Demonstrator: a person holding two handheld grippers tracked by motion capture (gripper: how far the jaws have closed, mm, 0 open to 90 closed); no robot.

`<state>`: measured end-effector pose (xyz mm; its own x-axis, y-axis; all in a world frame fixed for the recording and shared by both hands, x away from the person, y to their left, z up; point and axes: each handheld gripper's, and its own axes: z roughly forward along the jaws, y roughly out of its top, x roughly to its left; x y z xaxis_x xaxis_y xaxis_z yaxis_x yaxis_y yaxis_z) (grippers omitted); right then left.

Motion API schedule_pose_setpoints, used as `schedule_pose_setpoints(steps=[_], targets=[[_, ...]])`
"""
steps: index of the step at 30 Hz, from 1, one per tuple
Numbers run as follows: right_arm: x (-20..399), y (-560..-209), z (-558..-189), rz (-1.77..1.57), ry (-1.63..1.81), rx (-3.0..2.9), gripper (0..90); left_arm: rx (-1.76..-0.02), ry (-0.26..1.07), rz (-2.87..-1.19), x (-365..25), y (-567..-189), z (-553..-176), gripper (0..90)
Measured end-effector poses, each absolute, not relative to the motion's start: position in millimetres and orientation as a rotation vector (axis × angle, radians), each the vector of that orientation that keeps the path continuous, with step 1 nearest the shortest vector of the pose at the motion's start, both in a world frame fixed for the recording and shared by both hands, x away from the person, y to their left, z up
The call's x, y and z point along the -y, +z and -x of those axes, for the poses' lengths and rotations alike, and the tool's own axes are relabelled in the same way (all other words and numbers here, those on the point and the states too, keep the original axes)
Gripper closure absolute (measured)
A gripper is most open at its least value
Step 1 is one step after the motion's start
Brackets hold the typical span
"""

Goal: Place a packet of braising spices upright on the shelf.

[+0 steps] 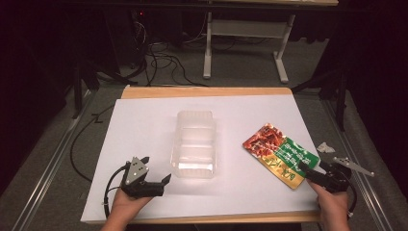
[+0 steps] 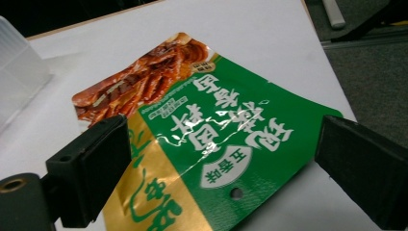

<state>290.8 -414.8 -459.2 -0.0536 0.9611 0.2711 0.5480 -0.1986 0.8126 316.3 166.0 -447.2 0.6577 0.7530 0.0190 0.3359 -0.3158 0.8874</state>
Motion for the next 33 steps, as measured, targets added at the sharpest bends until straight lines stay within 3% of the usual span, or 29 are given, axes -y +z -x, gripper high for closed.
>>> schedule_pose_setpoints(steps=[21, 33], targets=[[451, -471, -325, -1.919, 1.17, -1.486, 7.1, -0.812, 0.609, -1.94, -178, -449, -295, 5.9], [440, -474, -337, -1.92, 1.189, -1.579, 13.6, -0.827, 0.616, -1.944, -184, -450, -290, 5.9]])
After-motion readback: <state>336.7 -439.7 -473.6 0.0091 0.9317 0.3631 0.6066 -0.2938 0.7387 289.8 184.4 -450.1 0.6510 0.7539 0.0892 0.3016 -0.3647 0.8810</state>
